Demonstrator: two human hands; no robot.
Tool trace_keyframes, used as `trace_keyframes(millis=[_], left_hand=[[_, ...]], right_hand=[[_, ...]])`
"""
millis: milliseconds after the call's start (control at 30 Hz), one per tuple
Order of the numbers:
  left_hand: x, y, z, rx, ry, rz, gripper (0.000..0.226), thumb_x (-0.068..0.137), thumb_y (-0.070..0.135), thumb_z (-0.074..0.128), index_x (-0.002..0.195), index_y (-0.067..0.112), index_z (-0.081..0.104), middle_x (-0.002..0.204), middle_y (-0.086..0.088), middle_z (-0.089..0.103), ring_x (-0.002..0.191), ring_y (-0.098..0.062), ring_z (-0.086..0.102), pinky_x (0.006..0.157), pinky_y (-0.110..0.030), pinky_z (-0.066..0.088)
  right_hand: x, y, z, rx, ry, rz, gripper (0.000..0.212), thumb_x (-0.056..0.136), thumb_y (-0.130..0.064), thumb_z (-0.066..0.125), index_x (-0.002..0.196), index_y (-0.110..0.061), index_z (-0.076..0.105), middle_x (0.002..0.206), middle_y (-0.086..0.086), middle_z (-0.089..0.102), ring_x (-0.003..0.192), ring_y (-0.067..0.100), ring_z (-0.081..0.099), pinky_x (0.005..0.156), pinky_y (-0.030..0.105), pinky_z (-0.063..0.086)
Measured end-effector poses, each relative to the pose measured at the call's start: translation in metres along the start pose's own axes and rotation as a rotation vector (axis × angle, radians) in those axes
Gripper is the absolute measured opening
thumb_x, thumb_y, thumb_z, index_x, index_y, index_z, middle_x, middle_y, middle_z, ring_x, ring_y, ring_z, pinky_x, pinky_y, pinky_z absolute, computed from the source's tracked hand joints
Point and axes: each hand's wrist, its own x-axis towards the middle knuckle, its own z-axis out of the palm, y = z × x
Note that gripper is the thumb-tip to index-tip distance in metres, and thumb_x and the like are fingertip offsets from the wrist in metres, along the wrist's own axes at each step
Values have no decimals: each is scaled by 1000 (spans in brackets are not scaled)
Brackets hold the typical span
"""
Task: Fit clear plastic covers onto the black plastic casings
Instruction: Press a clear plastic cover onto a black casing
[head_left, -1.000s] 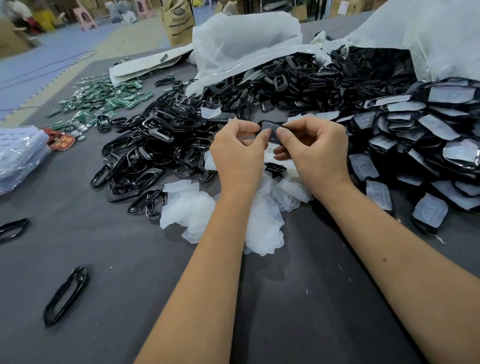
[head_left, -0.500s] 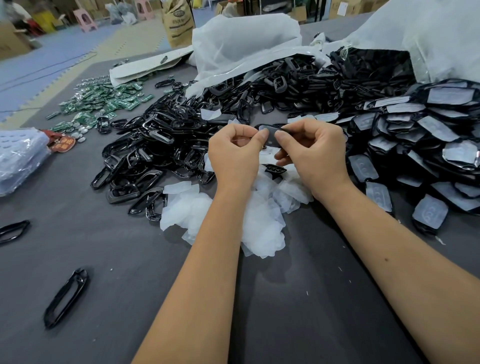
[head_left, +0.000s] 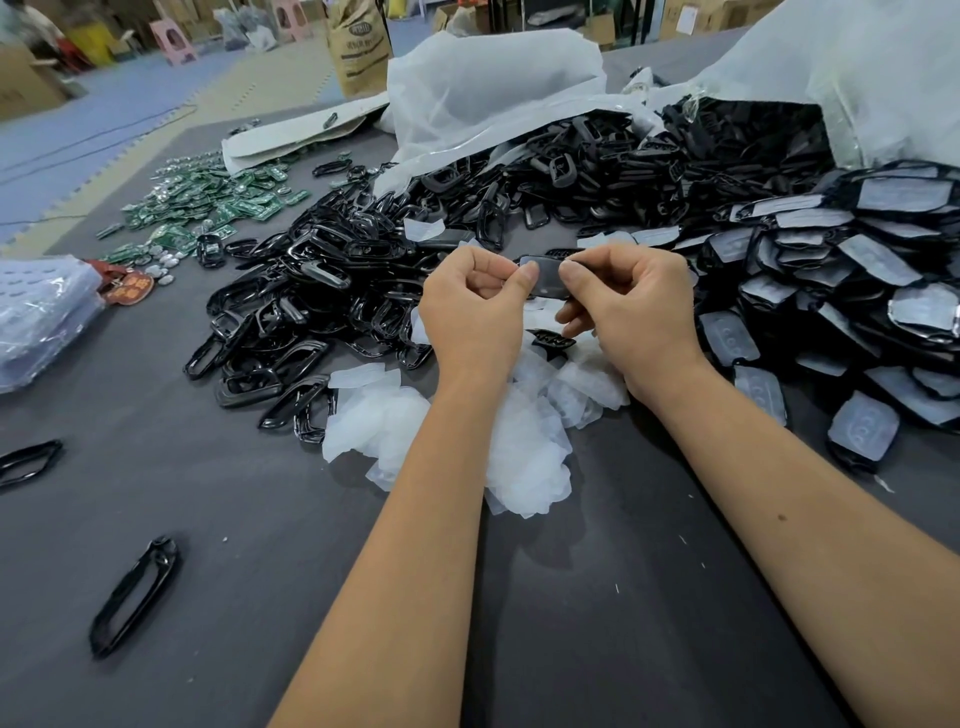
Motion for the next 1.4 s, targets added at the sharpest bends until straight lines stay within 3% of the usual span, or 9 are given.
trace_keyframes(millis=[200, 267, 367, 567, 667, 767, 833, 1000, 1400], left_hand=[[2, -1, -3, -12, -27, -12, 23, 82, 9, 84, 83, 19, 63, 72, -10, 58, 68, -27, 59, 78, -49, 59], [3, -1, -5, -8, -87, -5, 17, 84, 7, 81, 92, 19, 71, 75, -13, 57, 70, -27, 57, 80, -50, 58], [5, -2, -9, 4, -176, -5, 14, 87, 4, 77, 97, 14, 78, 74, -12, 50, 70, -27, 50, 72, -45, 52], [10, -3, -17, 81, -233, 39, 6, 86, 9, 81, 89, 12, 77, 69, -4, 59, 63, -20, 58, 65, -35, 49], [12, -4, -19, 46, -242, 21, 9, 86, 6, 80, 85, 13, 75, 62, -4, 55, 55, -15, 58, 60, -25, 48], [12, -5, -19, -5, -262, -9, 14, 88, 3, 77, 80, 14, 73, 64, -15, 54, 53, -14, 56, 54, -18, 46], [12, -5, -19, -34, -272, -47, 16, 89, 2, 76, 78, 14, 73, 67, -16, 54, 53, -14, 55, 52, -17, 45], [14, -4, -20, -44, -292, -114, 16, 90, 3, 74, 79, 15, 73, 61, -2, 63, 52, -11, 58, 51, -19, 44], [10, 2, -19, -111, -273, -185, 19, 87, -1, 73, 77, 14, 73, 60, 3, 62, 52, -11, 54, 52, -19, 43]], right_hand=[[1, 3, -1, -84, -13, -6, 10, 97, -9, 69, 90, -15, 74, 66, 5, 73, 58, 23, 72, 53, 28, 57], [2, 4, -1, -132, -29, -14, 14, 98, -10, 68, 89, -19, 72, 63, 2, 72, 55, 22, 71, 52, 28, 57], [2, 4, -1, -175, -44, -7, 19, 98, -6, 67, 86, -21, 70, 63, 2, 70, 54, 20, 71, 50, 28, 56], [0, 1, 0, -275, -81, -36, 11, 100, -6, 63, 95, -9, 73, 66, 10, 70, 53, 24, 70, 49, 40, 59], [-1, -1, 1, -309, -79, -46, 17, 103, -5, 57, 101, -9, 73, 64, 8, 70, 53, 25, 69, 54, 37, 59], [-2, -2, 2, -387, -58, -99, 18, 102, -5, 57, 103, -9, 75, 62, 4, 69, 49, 11, 66, 54, 24, 54], [-3, -4, 3, -435, -43, -140, 17, 100, -5, 59, 103, -7, 76, 62, 0, 68, 48, 5, 64, 56, 21, 52], [-5, -9, 3, -481, -1, -184, 18, 96, -6, 62, 102, -7, 79, 67, -8, 64, 69, 20, 70, 74, 40, 60], [-9, -14, 5, -485, 32, -296, 18, 94, -4, 63, 97, -7, 80, 67, -13, 63, 67, 19, 71, 73, 41, 59]])
